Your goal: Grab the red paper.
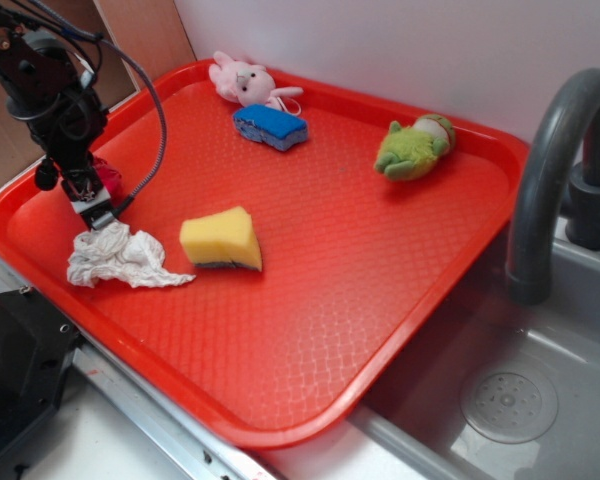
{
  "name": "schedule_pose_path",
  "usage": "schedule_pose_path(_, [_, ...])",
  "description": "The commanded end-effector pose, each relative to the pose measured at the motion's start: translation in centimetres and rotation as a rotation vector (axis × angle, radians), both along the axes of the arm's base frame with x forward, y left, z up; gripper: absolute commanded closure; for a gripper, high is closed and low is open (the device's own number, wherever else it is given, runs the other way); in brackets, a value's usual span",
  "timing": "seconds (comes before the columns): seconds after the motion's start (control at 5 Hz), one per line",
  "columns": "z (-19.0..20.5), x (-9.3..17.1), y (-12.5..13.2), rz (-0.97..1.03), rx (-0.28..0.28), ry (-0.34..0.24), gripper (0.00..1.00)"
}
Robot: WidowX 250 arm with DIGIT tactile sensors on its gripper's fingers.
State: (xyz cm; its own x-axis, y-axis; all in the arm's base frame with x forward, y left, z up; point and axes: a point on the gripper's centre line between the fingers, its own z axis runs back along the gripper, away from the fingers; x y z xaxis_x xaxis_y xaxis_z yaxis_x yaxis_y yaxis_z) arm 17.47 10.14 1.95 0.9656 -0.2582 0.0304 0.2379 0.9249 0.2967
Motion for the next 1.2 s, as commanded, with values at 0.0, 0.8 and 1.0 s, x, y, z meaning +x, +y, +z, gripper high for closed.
schedule_pose_path(0.0, [-1.9, -0.3, -0.5, 0.037, 0.012, 0.068, 1.0])
schedule_pose_path(0.8, [11.3, -1.4, -2.8, 0.529, -0.076, 0.001, 1.0])
schedule_pose_path(1.0, [16.3, -1.9, -4.3, 0.578, -0.204, 0.015, 1.0])
